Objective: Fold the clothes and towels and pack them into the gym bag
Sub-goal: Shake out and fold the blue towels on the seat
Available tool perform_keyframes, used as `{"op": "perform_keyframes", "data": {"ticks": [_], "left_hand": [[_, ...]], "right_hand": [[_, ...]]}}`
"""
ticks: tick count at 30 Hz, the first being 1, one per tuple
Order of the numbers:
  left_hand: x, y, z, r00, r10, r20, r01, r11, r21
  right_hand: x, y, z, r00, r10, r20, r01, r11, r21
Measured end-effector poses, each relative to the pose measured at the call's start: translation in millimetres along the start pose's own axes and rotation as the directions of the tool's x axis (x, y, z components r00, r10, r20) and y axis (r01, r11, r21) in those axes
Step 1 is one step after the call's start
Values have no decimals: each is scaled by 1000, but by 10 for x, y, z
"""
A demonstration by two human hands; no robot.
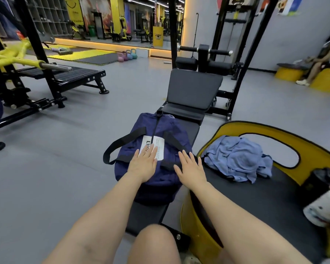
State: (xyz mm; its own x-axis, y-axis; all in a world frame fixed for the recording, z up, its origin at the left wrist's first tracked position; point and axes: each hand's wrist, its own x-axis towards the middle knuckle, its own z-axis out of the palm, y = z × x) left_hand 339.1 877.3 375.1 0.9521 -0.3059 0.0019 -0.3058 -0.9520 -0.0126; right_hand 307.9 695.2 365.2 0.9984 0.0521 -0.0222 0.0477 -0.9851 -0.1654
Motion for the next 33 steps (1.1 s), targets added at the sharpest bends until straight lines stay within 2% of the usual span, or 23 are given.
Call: {"op": "perform_keyframes", "data": {"ticks": [6,13,20,24,33], "left_hand": [[-115,419,-355,990,113,-88,-114,993,-12],[-208,1059,-698,958,259,-123,-261,965,2],[-194,1668,-1016,911,383,-153,-370,923,103],[-150,2028,-1186,896,406,-179,-391,913,112],[29,2628,-1245,917,371,-150,-355,927,121]], "right_hand": [[-521,425,-372,991,121,-51,-122,993,-2],[-1052,908,-711,969,234,-78,-235,972,-15],[-1399,1429,-1062,952,281,-116,-288,956,-49],[-1508,1694,-1292,952,280,-127,-289,955,-63],[-1560,2309,-1565,957,248,-154,-249,969,13]]}}
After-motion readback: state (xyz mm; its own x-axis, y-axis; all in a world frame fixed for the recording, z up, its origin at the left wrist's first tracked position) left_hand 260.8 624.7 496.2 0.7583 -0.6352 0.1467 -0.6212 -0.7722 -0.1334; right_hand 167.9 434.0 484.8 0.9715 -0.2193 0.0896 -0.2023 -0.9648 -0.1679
